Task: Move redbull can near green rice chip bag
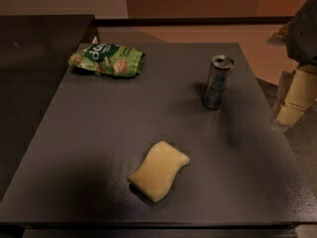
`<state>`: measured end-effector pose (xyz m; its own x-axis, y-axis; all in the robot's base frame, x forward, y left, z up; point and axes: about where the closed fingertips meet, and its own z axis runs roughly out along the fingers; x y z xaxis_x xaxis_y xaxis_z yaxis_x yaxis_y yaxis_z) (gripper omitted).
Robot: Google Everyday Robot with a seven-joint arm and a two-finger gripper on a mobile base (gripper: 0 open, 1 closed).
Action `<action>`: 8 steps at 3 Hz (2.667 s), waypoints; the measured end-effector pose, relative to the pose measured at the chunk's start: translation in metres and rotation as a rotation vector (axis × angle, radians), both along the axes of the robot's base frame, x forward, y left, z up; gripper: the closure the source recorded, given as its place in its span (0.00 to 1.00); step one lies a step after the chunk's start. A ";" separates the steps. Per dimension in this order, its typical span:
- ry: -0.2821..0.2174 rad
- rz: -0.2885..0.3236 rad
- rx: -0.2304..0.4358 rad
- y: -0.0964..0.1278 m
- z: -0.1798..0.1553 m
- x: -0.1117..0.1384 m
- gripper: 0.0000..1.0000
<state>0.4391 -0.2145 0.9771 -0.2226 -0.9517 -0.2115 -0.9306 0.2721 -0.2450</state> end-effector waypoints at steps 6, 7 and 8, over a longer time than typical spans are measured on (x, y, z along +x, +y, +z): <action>-0.022 -0.205 0.261 0.054 -0.052 0.100 0.00; 0.001 -0.216 0.275 0.054 -0.059 0.103 0.17; 0.024 -0.230 0.290 0.052 -0.064 0.104 0.39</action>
Offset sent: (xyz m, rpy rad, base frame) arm 0.0849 0.0484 -0.0195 0.2331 -0.0957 -0.1772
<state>0.5427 -0.1621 0.9135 -0.4320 -0.7774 -0.4572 -0.8413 0.5300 -0.1062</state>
